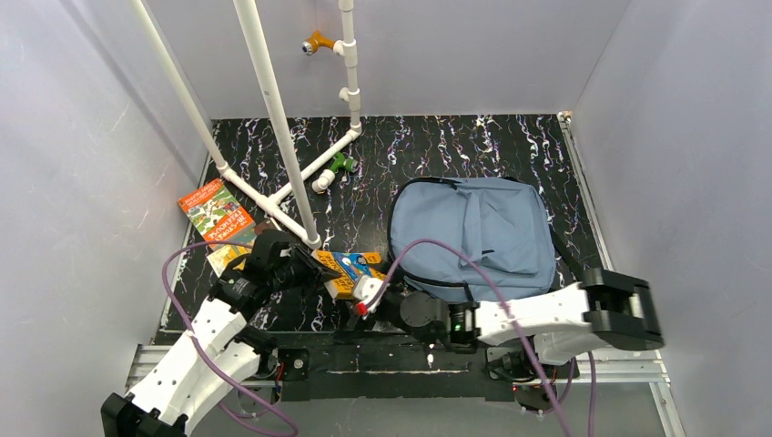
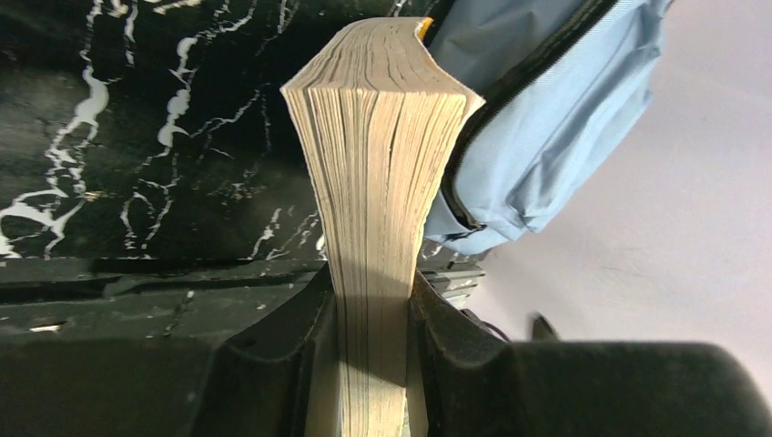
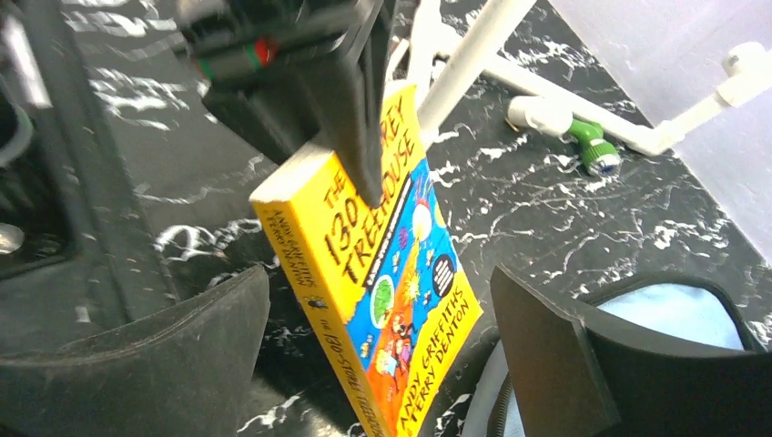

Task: Pack the student bag
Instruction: Pick up the book from the center of the board.

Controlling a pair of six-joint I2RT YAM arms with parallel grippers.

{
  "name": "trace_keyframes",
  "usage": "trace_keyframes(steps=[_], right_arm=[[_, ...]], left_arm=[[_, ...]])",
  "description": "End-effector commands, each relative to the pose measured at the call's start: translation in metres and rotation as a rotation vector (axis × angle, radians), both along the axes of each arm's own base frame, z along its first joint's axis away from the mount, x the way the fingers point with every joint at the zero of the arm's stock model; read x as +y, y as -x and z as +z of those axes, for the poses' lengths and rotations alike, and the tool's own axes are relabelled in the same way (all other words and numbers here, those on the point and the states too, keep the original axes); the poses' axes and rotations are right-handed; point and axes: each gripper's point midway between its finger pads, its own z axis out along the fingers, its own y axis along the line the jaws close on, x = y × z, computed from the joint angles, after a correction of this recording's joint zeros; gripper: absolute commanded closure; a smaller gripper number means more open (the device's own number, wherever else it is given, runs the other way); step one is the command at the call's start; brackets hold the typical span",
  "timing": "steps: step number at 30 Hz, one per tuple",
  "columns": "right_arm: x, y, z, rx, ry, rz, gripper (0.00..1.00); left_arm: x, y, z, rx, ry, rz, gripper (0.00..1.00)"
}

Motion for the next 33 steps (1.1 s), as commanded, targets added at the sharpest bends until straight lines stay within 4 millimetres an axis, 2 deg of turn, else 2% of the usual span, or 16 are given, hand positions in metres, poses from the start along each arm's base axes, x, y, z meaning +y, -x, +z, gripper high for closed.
trace_keyframes(steps=[1,3,6,8,13,20,24,29,33], right_arm=[[-0.017,0.013,0.029,0.241,-0.083,0.050,0.02],[-0.036,0.002,0.036,0.314,-0.098,-0.017,0.02],[-0.069,-0.028,0.048,0.377,-0.139,-0.227,0.02],[-0.081,-0.044,0.053,0.386,-0.129,-0.339,0.02],[-0.092,-0.073,0.056,0.356,-0.079,-0.590,0.02],[-0.084,-0.106,0.026,0.281,0.161,-0.733,0.02],[-0.081,-0.115,0.005,0.206,0.312,-0.782,0.02],[-0.078,-0.120,-0.030,0.164,0.431,-0.825,0.02],[-0.078,-0.123,-0.048,0.140,0.500,-0.856,0.02]], left_arm=[[0.010,0.000,0.001,-0.025,-0.087,-0.030,1.00],[0.011,0.000,0.001,-0.030,-0.110,-0.046,1.00],[0.015,-0.001,0.001,-0.044,-0.153,-0.069,1.00],[0.018,-0.001,0.001,-0.045,-0.174,-0.070,1.00],[0.028,0.005,0.007,-0.066,-0.216,-0.076,1.00],[0.042,0.016,0.017,-0.100,-0.247,-0.058,1.00],[0.043,0.021,0.015,-0.095,-0.245,-0.058,1.00],[0.040,0.023,0.015,-0.088,-0.228,-0.069,1.00],[0.040,0.024,0.019,-0.101,-0.227,-0.079,1.00]])
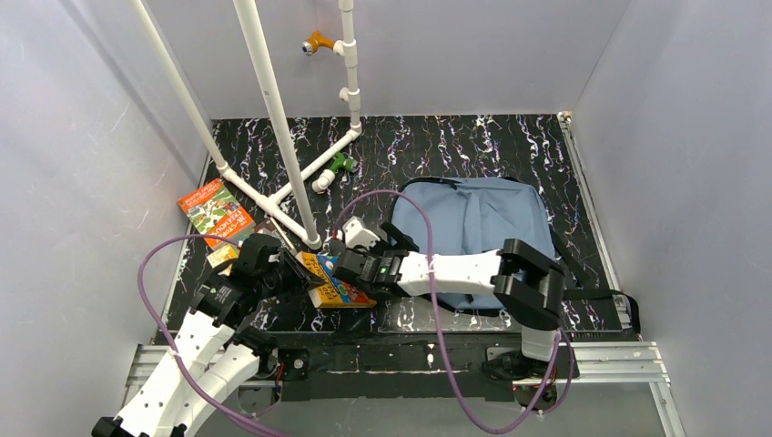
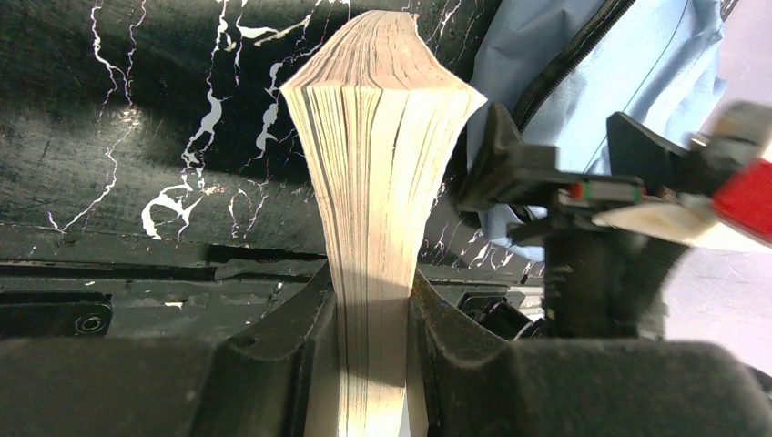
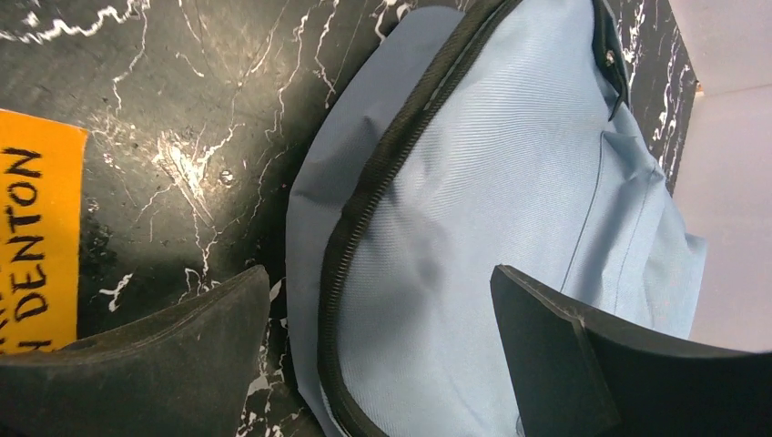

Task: Pack the student bag
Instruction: Pick up the book from the center of the board.

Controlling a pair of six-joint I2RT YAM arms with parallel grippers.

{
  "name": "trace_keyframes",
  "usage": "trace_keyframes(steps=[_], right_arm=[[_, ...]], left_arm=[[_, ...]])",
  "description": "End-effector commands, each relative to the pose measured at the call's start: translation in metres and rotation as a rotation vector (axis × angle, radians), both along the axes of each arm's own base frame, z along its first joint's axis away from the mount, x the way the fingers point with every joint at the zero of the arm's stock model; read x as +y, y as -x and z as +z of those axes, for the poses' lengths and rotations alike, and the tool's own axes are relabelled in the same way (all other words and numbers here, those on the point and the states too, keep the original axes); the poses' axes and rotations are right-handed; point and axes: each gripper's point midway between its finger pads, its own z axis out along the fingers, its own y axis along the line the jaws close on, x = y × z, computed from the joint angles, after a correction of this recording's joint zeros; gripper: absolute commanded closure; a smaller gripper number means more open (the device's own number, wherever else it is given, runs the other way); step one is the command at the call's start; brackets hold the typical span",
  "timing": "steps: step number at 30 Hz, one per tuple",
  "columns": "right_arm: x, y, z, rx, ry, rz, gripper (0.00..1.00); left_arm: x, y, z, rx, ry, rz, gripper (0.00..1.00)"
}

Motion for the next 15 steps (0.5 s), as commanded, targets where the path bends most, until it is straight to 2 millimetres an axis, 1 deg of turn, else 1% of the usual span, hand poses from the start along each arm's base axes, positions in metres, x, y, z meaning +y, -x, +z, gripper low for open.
trace_keyframes(steps=[1,3,5,9,12,15], right_arm=[[-0.001,-0.009,0.006,-0.071,0.065,-0.058,0.02],[-0.007,-0.012,0.006,-0.106,0.113,-0.087,0.03],[-0.012,-0.015,0.008,-0.139,0.164,-0.111,0.06],[-0.018,-0.017,0.014,-0.176,0.204,-0.139,0.12],[-0.019,-0.016,0.021,-0.165,0.175,-0.136,0.22],[-0.023,-0.014,0.031,-0.169,0.134,-0.141,0.38]], left_arm=[[0.002,0.003,0.012,-0.026,-0.004,-0.019,1.00],[0.002,0.005,0.012,-0.025,-0.004,-0.020,1.00],[0.003,0.006,0.010,-0.023,-0.005,-0.021,1.00],[0.004,0.007,0.009,-0.025,-0.003,-0.017,1.00],[0.005,0.007,0.008,-0.024,-0.007,-0.014,1.00],[0.005,0.006,0.009,-0.023,-0.013,-0.018,1.00]])
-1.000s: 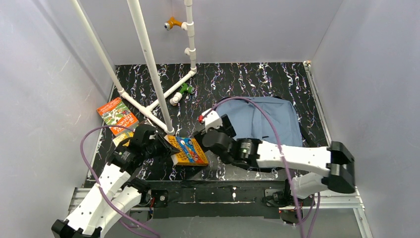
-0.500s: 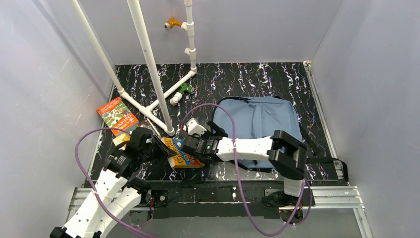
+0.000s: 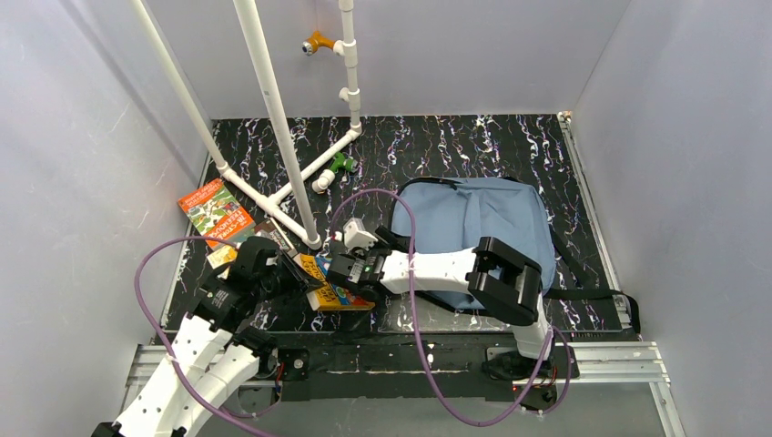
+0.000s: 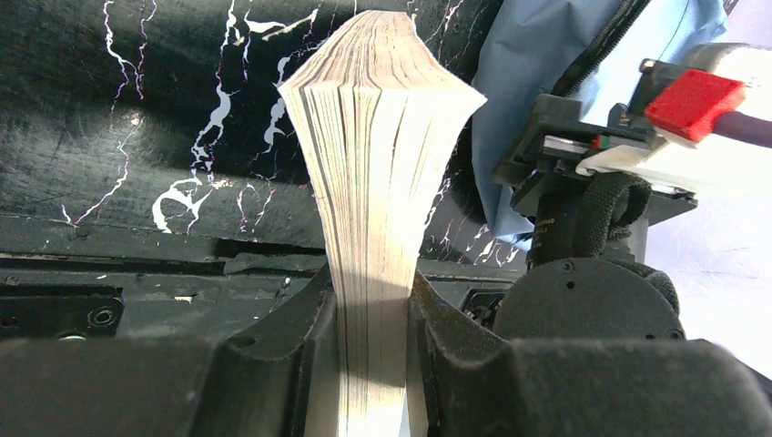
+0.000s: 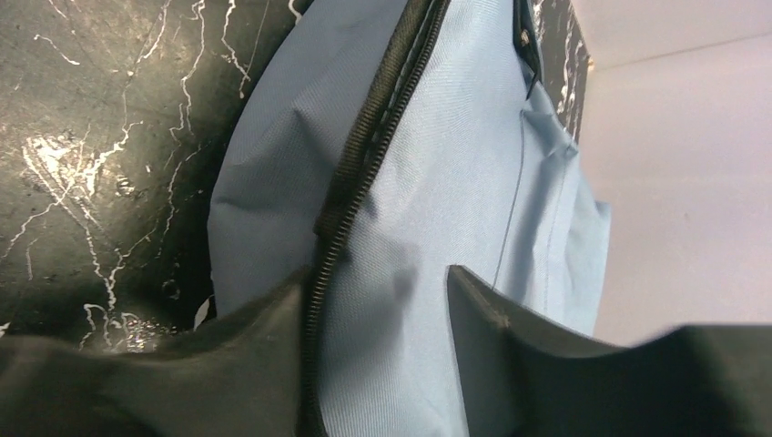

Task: Pack the student bag
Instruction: Pick up the book from the center of the board, then place the book in the student bag.

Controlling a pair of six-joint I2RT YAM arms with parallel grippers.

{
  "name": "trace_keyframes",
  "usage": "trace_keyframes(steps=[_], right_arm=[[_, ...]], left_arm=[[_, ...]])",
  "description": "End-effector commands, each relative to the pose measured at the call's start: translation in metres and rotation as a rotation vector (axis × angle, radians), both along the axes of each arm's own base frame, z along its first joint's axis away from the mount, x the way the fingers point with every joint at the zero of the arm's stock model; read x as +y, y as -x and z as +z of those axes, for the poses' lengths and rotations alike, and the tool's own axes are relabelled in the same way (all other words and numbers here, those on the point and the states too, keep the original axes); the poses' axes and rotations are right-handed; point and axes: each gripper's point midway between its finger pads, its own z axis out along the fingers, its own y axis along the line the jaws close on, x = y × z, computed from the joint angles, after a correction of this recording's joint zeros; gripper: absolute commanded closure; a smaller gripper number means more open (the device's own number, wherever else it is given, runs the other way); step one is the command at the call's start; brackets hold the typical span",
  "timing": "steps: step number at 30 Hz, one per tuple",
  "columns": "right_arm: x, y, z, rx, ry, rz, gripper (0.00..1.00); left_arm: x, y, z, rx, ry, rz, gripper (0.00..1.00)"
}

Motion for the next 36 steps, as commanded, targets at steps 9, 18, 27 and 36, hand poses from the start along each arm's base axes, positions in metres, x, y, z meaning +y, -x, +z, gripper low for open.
trace_keyframes(steps=[9,18,27,36], right_arm=[[-0.019,0.004,0.062,-0.069,-0.131,-0.031,0.99],[-0.020,0.026,0.121,0.014,-0.555,0.152,0.99],[-0.044,0.023,0.170,-0.079,-0.868,0.138,0.99],[-0.052,0.023,0.178,-0.100,-0.906,0.112,0.99]], left_arm=[[-0.008,-0.004,0.030,-0.078,0.023,-0.075,1.00],[-0.060,-0.008,0.119,-0.331,0.314,-0.311,1.00],[-0.090,-0.022,0.158,-0.410,0.497,-0.400,1.00],[-0.113,-0.065,0.129,-0.349,0.551,-0.310,1.00]])
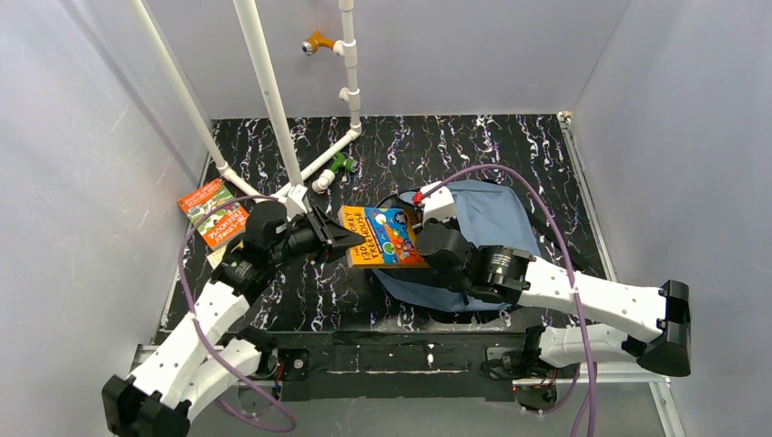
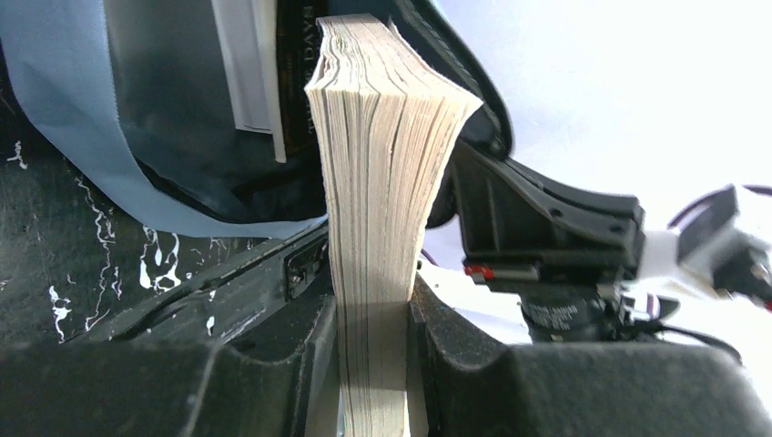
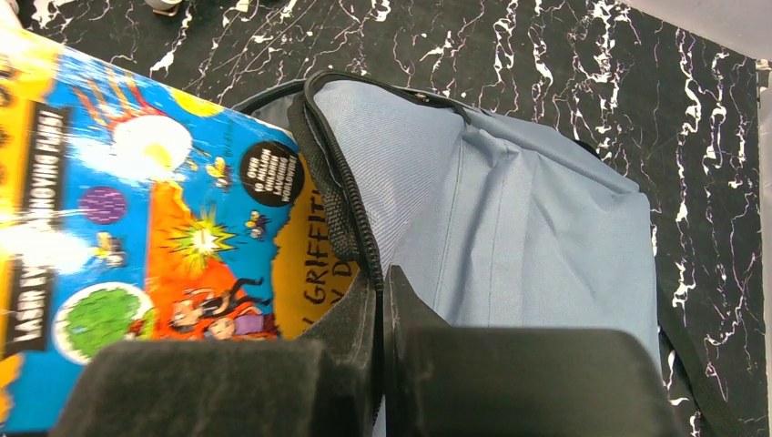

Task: Pack the student bag
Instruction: Place the book in the student bag.

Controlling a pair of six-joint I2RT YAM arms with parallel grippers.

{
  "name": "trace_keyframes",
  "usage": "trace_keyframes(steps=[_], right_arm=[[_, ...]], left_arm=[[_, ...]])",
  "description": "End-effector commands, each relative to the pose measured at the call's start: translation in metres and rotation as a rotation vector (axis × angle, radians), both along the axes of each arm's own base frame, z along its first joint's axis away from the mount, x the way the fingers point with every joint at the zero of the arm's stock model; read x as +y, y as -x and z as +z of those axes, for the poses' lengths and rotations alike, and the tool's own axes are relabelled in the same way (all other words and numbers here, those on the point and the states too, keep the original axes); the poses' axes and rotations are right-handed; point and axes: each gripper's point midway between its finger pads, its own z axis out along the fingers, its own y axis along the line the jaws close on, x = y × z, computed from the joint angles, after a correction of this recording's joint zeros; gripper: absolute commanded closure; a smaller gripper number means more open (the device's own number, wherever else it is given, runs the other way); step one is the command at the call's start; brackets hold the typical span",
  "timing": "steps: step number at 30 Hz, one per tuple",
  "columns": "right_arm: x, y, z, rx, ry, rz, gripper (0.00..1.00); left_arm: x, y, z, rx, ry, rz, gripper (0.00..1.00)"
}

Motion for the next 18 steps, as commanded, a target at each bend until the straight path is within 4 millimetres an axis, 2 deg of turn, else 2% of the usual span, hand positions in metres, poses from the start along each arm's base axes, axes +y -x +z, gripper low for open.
trace_keyframes(steps=[1,9,14,18], right_arm=[[0.003,-0.004,0.034,-0.051,-0.160,-0.032,0.99],[0.004,-0.004,0.039,-0.053,-0.194,-0.029,0.99],[0.007,-0.003,0.045,-0.053,-0.212,-0.015,0.99],[0.010,-0.001,0.049,-0.045,-0.227,0.006,0.99]], left_arm=[[-0.017,-0.014,0.019,-0.055,0.070,-0.015,1.00],[-0.054,-0.019,0.001,-0.035,0.020,-0.055,1.00],[-0.085,-0.021,-0.021,-0.008,-0.045,-0.085,1.00],[-0.100,-0.026,-0.017,-0.068,-0.084,-0.048,1.00]])
